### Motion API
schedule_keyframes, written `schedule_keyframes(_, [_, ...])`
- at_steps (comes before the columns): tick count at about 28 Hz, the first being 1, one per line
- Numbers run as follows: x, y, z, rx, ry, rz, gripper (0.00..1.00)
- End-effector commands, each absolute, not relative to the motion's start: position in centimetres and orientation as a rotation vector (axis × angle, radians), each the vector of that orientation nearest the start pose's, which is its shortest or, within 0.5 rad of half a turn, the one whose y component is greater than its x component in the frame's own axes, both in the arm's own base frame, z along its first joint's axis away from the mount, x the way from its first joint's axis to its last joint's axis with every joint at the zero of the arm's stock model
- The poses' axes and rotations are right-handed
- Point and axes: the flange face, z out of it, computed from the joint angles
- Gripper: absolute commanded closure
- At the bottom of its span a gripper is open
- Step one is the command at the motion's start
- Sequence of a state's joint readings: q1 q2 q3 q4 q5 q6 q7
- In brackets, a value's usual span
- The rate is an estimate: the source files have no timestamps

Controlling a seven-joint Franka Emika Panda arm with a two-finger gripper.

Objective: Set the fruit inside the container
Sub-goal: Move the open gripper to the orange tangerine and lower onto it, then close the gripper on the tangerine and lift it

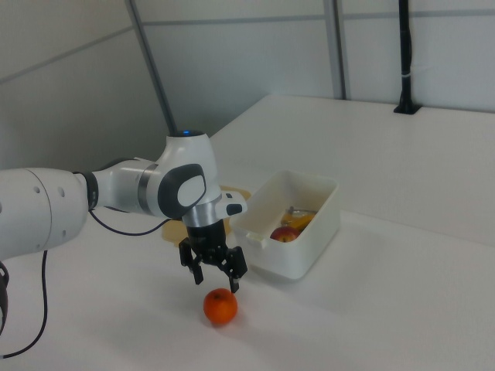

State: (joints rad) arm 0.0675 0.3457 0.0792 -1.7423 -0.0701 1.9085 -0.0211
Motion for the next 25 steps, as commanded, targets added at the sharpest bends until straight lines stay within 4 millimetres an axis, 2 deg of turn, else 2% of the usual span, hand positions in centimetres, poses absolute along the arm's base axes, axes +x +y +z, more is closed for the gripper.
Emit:
schedule_keyframes(1, [61.6, 9.1, 34.9, -3.157, -0.357, 0.299, 0.00])
schedule_keyframes(7, [61.4, 9.1, 33.1, -3.174, -0.378, 0.328, 0.00])
schedule_keyframes(12, [60.9, 9.6, 30.7, -3.206, -0.441, 0.341, 0.00])
schedule_keyframes(15, [61.1, 9.4, 29.6, -3.247, -0.436, 0.353, 0.10])
schedule_keyframes(16, [61.1, 9.3, 29.4, -3.255, -0.438, 0.357, 0.16])
schedule_keyframes(17, [61.1, 9.3, 29.5, -3.258, -0.432, 0.354, 0.26])
schedule_keyframes(18, [61.2, 9.1, 29.6, -3.259, -0.427, 0.350, 0.48])
schedule_keyframes(19, [61.3, 9.0, 29.8, -3.261, -0.421, 0.342, 0.56])
schedule_keyframes(23, [61.9, 8.7, 31.4, -3.264, -0.405, 0.303, 0.68])
schedule_keyframes(25, [62.6, 8.6, 34.1, -3.274, -0.392, 0.228, 0.69])
